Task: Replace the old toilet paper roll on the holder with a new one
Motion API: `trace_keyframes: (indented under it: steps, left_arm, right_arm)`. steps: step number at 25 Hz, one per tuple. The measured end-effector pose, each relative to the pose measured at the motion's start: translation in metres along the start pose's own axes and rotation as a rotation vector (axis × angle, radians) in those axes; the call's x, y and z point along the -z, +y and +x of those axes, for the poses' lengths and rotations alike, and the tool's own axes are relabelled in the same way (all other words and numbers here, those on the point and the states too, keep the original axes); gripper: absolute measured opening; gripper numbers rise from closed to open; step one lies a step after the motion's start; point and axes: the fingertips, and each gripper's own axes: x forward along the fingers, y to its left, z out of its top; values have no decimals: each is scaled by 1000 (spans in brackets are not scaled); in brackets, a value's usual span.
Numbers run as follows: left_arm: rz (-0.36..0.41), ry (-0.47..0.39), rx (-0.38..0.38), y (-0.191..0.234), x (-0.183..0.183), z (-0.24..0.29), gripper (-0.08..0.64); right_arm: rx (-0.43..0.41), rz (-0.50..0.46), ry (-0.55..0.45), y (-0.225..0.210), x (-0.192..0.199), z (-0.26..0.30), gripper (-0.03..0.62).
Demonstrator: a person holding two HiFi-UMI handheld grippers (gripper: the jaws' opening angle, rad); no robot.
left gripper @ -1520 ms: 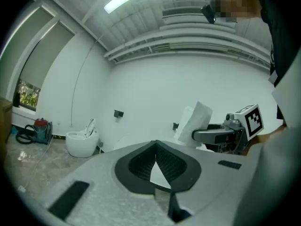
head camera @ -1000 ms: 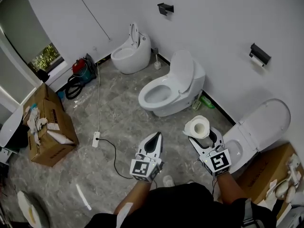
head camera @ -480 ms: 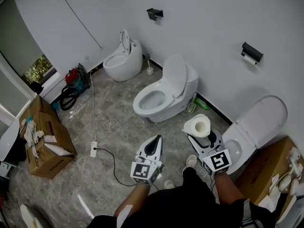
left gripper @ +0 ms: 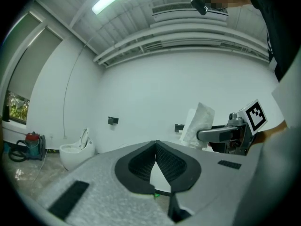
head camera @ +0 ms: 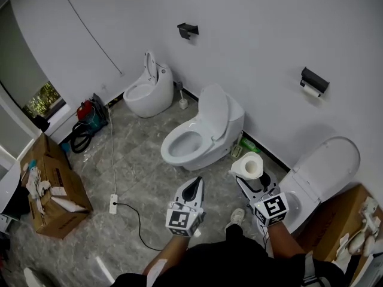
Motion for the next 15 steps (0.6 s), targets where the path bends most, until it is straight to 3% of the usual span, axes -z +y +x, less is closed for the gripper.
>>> trace_keyframes:
  steps: [15]
  left_arm:
    - [43, 60, 84, -8, -9, 184, 5]
  right_arm:
    - [105, 0, 50, -164, 15, 45, 272]
